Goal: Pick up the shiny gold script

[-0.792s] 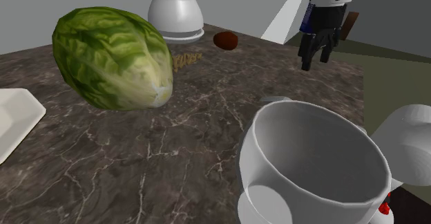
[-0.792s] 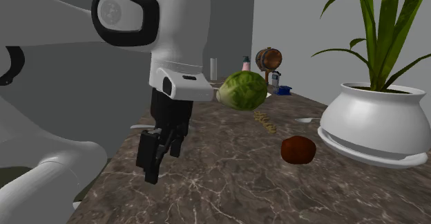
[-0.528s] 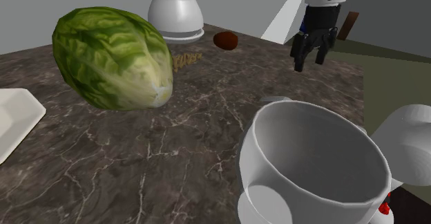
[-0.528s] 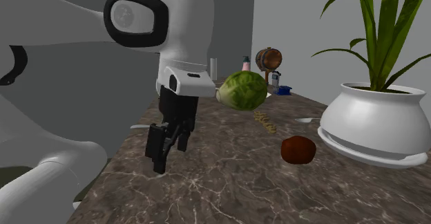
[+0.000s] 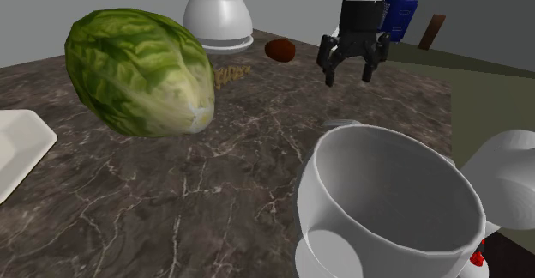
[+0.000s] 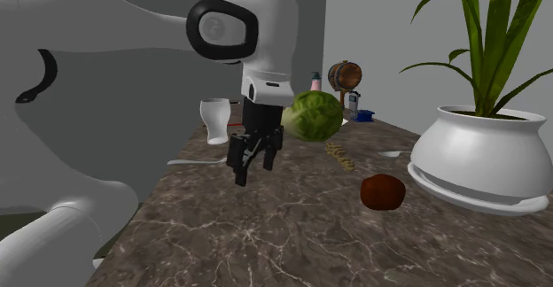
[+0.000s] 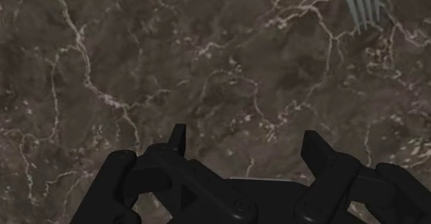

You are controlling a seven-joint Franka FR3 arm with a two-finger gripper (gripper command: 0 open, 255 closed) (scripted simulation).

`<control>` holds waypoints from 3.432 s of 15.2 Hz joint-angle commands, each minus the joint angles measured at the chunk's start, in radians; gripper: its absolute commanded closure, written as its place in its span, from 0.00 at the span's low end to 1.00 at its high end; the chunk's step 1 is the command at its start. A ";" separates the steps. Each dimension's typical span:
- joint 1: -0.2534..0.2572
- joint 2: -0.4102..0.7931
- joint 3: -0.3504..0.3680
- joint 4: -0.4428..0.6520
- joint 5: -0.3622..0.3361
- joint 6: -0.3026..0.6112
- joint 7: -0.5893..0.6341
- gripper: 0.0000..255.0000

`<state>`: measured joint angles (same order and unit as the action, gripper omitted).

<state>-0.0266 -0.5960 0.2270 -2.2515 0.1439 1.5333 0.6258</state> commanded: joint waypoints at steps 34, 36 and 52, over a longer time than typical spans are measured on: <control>-0.039 0.725 0.325 0.627 -0.172 0.224 1.041 1.00; -0.039 0.725 0.325 0.627 -0.172 0.224 1.041 1.00; -0.022 0.759 0.331 0.829 -0.190 0.051 1.057 1.00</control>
<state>-0.0510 0.1575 0.5577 -1.4423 -0.0434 1.5994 1.6808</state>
